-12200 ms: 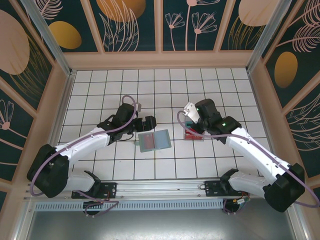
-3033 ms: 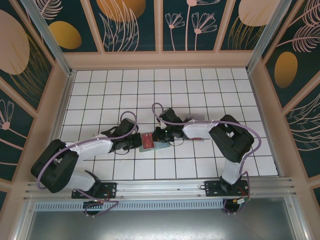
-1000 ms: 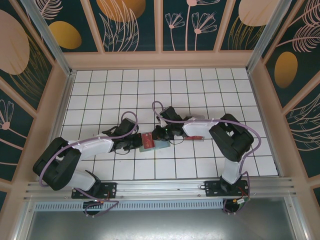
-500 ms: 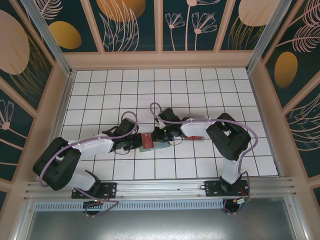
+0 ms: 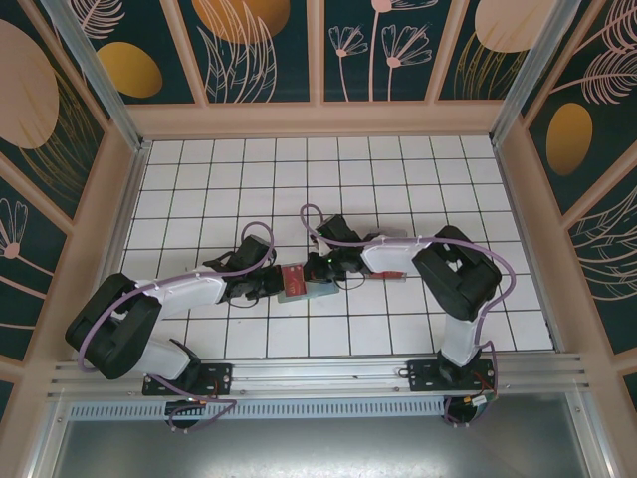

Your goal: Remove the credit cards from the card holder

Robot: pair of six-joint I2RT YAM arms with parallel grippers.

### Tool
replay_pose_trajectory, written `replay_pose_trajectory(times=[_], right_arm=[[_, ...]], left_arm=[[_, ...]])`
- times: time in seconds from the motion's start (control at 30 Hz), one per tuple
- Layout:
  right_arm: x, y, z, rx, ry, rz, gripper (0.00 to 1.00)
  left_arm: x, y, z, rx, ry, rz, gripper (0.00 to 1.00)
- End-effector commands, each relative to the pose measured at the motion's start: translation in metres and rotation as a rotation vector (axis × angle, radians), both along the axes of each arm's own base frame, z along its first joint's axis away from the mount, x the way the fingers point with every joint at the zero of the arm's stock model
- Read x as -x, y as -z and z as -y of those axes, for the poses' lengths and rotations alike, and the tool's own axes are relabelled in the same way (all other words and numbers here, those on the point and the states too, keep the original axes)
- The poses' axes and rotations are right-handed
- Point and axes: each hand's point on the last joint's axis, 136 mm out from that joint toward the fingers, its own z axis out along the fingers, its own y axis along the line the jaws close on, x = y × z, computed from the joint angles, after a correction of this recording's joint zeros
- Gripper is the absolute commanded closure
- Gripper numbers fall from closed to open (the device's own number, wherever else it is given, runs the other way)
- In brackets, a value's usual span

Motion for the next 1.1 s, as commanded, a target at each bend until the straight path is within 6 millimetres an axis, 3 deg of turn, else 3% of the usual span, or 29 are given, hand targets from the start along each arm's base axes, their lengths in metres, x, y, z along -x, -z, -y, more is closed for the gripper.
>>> replay_pose_trajectory(times=[0.0, 0.33, 0.5, 0.83, 1.07], right_arm=[[-0.004, -0.010, 0.014, 0.009, 0.024, 0.025, 1.00], [-0.003, -0.011, 0.009, -0.006, 0.013, 0.014, 1.00], [-0.002, -0.015, -0.001, -0.020, -0.005, 0.024, 0.84], [0.002, -0.002, -0.001, 0.017, -0.013, 0.004, 0.85], [0.003, 0.003, 0.002, 0.030, -0.010, -0.005, 0.85]], left_arm=[[0.007, 0.010, -0.005, -0.016, -0.008, -0.037, 0.96], [0.008, 0.010, -0.005, -0.014, -0.009, -0.035, 0.96], [0.007, 0.009, -0.004, -0.010, -0.009, -0.033, 0.96], [-0.008, -0.016, 0.002, 0.001, -0.011, 0.022, 0.95], [-0.014, -0.015, 0.009, 0.010, 0.001, 0.020, 0.95]])
